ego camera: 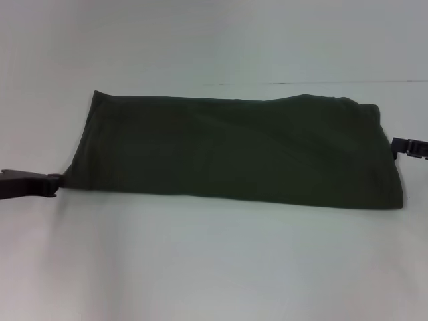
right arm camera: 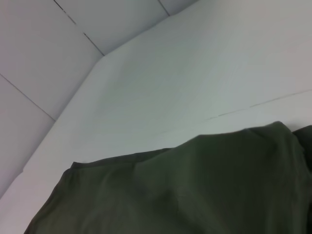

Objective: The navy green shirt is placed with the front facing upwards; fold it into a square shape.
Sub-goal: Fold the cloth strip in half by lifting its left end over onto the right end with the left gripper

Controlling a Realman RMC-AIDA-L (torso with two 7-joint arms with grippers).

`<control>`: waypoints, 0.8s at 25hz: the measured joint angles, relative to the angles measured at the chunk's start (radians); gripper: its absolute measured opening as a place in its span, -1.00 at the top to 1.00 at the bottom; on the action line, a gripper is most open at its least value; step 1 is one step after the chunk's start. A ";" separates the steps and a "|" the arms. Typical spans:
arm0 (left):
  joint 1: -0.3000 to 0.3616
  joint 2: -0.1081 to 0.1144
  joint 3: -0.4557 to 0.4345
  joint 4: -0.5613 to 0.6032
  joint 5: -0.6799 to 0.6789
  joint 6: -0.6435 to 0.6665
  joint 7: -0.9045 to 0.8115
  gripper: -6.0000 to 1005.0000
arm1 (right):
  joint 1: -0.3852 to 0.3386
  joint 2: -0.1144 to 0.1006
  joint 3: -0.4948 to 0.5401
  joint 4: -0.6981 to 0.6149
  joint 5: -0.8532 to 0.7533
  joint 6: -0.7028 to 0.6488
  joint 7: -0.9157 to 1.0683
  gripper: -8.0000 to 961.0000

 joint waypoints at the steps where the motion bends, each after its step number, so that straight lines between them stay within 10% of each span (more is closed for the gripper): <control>1: 0.000 0.000 0.000 0.001 0.000 0.000 0.000 0.99 | -0.001 -0.001 -0.002 0.000 -0.001 0.000 0.004 -0.50; 20: -0.008 0.001 0.000 -0.001 0.002 0.000 0.000 0.99 | 0.026 -0.003 -0.010 0.028 -0.201 0.060 0.121 -0.49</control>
